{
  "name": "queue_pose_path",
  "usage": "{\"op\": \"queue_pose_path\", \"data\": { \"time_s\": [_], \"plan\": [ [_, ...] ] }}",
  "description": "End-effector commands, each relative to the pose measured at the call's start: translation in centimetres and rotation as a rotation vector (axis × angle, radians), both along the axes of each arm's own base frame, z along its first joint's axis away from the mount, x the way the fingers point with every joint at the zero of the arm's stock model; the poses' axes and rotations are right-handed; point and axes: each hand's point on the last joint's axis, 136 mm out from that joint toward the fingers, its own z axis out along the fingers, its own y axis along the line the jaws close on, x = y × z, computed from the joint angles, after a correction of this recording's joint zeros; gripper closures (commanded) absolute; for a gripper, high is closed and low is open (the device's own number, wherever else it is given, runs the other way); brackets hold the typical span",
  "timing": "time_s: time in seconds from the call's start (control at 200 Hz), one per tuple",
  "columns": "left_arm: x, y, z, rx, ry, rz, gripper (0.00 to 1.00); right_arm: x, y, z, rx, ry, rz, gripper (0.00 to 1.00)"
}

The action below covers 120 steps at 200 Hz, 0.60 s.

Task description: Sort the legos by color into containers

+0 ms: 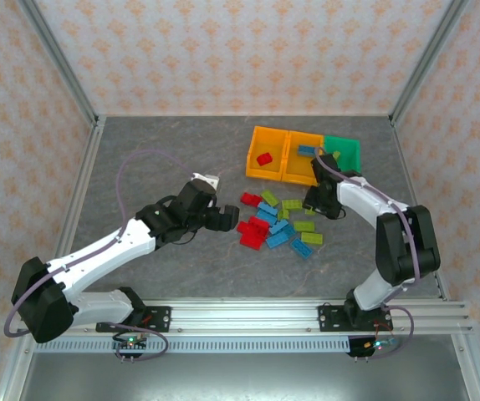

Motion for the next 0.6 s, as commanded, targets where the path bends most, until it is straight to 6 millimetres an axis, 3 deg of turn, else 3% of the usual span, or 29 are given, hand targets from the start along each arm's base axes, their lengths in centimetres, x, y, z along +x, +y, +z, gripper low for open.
{"op": "queue_pose_path", "data": {
  "time_s": [0.0,0.155,0.34,0.596],
  "plan": [
    [0.0,-0.4,0.3,-0.018,-0.006,0.004,0.0,1.0,0.3,-0.4,0.011,-0.007,0.02,0.39],
    [-0.1,-0.3,0.4,-0.017,-0.006,0.003,0.0,2.5,0.3,-0.7,-0.001,0.0,0.013,0.39],
    [-0.4,0.3,0.2,-0.025,-0.011,0.025,0.0,3.0,0.5,-2.6,0.003,0.048,0.01,0.43],
    [-0.6,0.2,0.0,-0.03,-0.017,0.008,0.0,0.4,-0.6,-5.0,-0.048,0.147,0.001,0.54]
  ]
}}
